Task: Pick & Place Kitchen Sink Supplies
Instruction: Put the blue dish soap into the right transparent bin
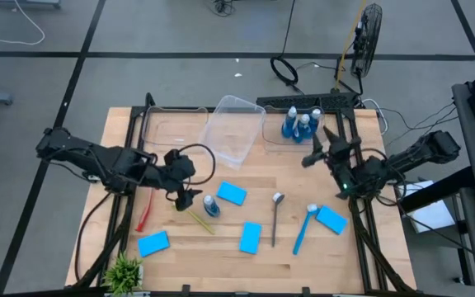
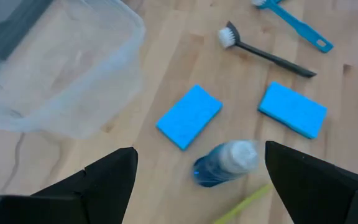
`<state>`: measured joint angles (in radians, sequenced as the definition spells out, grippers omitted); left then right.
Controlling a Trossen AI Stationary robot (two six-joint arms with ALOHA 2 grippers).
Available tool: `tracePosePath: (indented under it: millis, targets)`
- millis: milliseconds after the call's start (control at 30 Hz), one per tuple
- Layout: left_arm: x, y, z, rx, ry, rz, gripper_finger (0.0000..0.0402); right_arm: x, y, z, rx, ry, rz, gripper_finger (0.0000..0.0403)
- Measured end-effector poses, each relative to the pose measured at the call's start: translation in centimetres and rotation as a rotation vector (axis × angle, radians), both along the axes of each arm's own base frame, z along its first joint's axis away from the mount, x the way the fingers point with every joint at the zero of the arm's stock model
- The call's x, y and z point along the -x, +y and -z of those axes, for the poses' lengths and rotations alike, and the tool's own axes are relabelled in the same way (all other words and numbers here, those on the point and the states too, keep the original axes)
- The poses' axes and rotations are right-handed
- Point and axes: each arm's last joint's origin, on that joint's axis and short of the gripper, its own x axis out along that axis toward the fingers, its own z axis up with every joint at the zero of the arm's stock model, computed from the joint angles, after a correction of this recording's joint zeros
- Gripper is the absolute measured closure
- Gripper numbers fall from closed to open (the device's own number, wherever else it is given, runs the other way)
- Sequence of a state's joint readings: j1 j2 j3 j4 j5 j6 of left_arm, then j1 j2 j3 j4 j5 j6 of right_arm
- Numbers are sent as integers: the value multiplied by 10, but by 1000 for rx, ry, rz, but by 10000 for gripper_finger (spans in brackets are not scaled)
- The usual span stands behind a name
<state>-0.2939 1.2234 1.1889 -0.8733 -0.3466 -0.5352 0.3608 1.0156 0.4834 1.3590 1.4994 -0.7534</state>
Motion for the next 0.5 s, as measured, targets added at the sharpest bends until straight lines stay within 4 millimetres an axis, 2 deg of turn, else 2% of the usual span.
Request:
tracePosePath:
  millis: [167,300,500]
  targets:
    - [2,-8,1,34,-2,-14,52,11,11,10,38,-158,-227,243]
    - [4,-13,1,42,-11,-24,52,18,14,10,81,-247,-372,243]
    - [5,-18,1,38,-14,-9,52,24,10,3,155,-270,-445,243]
